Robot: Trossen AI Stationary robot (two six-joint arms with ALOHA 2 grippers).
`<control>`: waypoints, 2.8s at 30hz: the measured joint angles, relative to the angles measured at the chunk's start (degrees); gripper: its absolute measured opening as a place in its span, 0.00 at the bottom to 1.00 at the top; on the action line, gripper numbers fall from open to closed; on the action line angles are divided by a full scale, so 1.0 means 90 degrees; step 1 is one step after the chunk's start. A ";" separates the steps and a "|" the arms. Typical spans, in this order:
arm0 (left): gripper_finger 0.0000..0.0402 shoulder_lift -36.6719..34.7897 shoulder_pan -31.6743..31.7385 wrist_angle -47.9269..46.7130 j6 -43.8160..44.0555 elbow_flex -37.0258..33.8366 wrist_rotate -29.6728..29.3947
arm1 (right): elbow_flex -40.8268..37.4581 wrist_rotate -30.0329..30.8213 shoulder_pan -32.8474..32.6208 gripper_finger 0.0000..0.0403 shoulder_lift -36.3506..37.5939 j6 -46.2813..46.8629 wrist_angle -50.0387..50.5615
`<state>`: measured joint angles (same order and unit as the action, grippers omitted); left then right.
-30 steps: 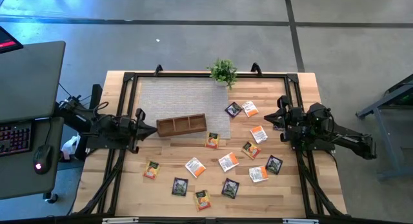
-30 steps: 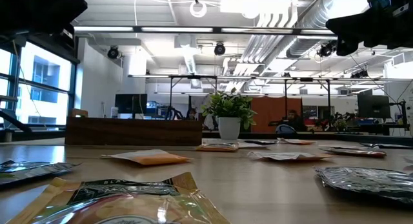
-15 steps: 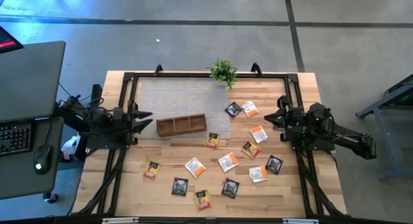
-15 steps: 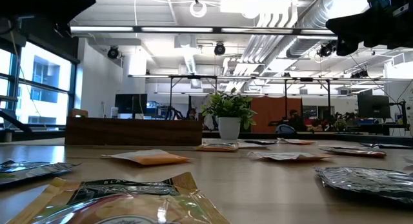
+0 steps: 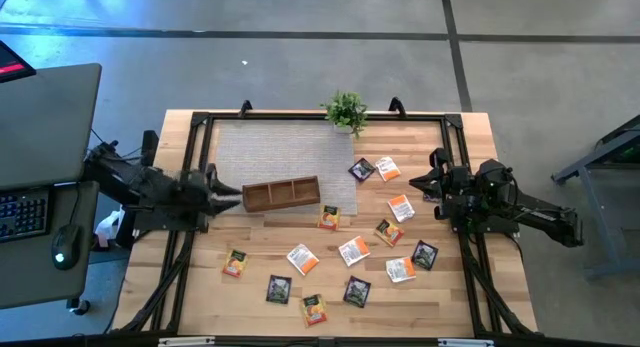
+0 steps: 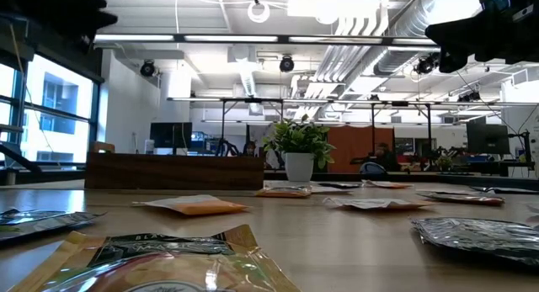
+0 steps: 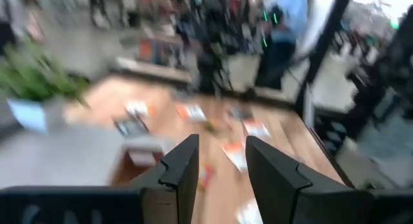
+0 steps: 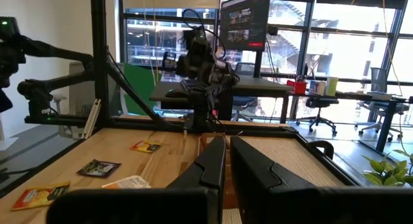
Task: Pick & Place Tea
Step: Put the yellow tea bag into the left section of the wooden organizer
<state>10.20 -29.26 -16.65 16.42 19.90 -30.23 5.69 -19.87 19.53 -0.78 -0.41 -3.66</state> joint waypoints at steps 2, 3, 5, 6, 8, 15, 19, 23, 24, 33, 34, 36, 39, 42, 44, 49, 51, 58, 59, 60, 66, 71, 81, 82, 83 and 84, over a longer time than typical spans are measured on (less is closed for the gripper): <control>0.32 0.0368 0.0000 -0.0263 0.0558 0.0000 0.0175 | -0.0002 0.0001 -0.0001 0.05 -0.0001 -0.0002 0.0000; 0.32 0.0593 0.0000 -0.0380 0.0850 0.0000 0.0265 | -0.0002 0.0001 -0.0001 0.05 -0.0001 -0.0001 0.0000; 0.32 0.1048 -0.0001 -0.0618 0.1434 0.0000 0.0503 | -0.0002 0.0002 0.0000 0.05 0.0000 -0.0001 0.0000; 0.32 0.1276 0.0000 -0.0732 0.1724 0.0000 0.0641 | 0.0000 0.0002 0.0000 0.05 0.0000 0.0001 0.0000; 0.32 0.1730 -0.0002 -0.0940 0.2337 0.0000 0.0879 | 0.0000 0.0001 0.0000 0.05 -0.0001 -0.0001 0.0000; 0.32 0.3034 0.0000 -0.1134 0.3388 -0.0001 0.1453 | -0.0002 0.0001 -0.0002 0.05 0.0000 0.0000 0.0000; 0.32 0.3580 0.0000 -0.1170 0.3664 -0.0002 0.1773 | 0.0000 0.0001 -0.0002 0.05 0.0000 0.0001 0.0000; 0.32 0.3977 -0.0002 -0.1165 0.3837 -0.0002 0.2437 | -0.0002 0.0000 -0.0002 0.05 -0.0001 -0.0001 0.0000; 0.32 0.4061 0.0000 -0.1167 0.3848 -0.0002 0.2622 | -0.0002 0.0000 0.0000 0.05 0.0000 0.0001 0.0000; 0.32 0.4617 -0.0002 -0.1155 0.3884 -0.0005 0.3487 | -0.0001 0.0002 -0.0001 0.05 -0.0001 0.0000 -0.0002; 0.32 0.4682 -0.0002 -0.1145 0.3891 -0.0005 0.3561 | -0.0002 0.0000 -0.0002 0.05 0.0000 0.0001 -0.0002; 0.32 0.4805 -0.0002 -0.1098 0.3901 -0.0005 0.3745 | -0.0001 0.0001 -0.0001 0.05 0.0000 -0.0002 -0.0002; 0.32 0.5012 -0.0002 -0.1102 0.3886 -0.0005 0.3946 | -0.0001 0.0012 -0.0002 0.05 -0.0001 -0.0001 -0.0007; 0.32 0.5282 -0.0002 -0.1099 0.3850 -0.0005 0.3990 | 0.0000 0.0016 -0.0002 0.05 -0.0002 0.0000 -0.0084; 0.32 0.5466 -0.0002 -0.1067 0.3867 0.0009 0.4039 | -0.0001 0.0016 -0.0002 0.05 -0.0001 -0.0002 -0.0096; 0.32 0.5862 -0.0046 -0.0966 0.3877 0.0036 0.4132 | 0.0000 0.0016 0.0000 0.05 -0.0002 0.0000 -0.0098; 0.32 0.5945 -0.0138 -0.0934 0.3874 0.0036 0.4098 | 0.0000 0.0016 -0.0002 0.05 -0.0002 0.0001 -0.0171; 0.32 0.6020 -0.0748 -0.0976 0.4295 0.0039 0.3533 | -0.0002 0.0026 -0.0002 0.05 -0.0002 0.0042 -0.0243; 0.31 0.6022 -0.0838 -0.0984 0.4349 0.0036 0.3435 | -0.0002 0.0026 0.0000 0.05 -0.0002 0.0037 -0.0243; 0.31 0.6024 -0.0915 -0.0993 0.4376 0.0035 0.3354 | -0.0002 0.0026 0.0000 0.05 0.0000 0.0018 -0.0248; 0.17 0.6035 -0.1127 -0.1121 0.4514 0.0027 0.3122 | -0.0002 0.0024 -0.0002 0.05 0.0000 -0.0002 -0.0373; 0.02 0.6037 -0.1124 -0.1194 0.4920 0.0019 0.2951 | -0.0002 0.0026 0.0000 0.05 -0.0002 -0.0002 -0.0444; 0.01 0.5975 -0.1147 -0.0972 0.5160 -0.0027 0.1564 | -0.0002 0.0657 -0.0001 0.05 -0.0002 0.0108 -0.0591; 0.01 0.5981 -0.1131 -0.0913 0.5258 -0.0032 0.1208 | -0.0002 0.0907 -0.0002 0.05 -0.0002 0.0189 -0.0609; 0.01 0.5984 -0.1129 -0.0821 0.5404 -0.0036 0.0896 | -0.0002 0.1161 -0.0002 0.04 -0.0002 0.0252 -0.0617; 0.01 0.5994 -0.1132 -0.0751 0.5589 -0.0046 0.0642 | -0.0002 0.1428 -0.0002 0.04 -0.0002 0.0326 -0.0614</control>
<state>64.14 -39.44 -23.41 66.72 19.49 -24.45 5.67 -7.02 19.51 -0.80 2.53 -9.18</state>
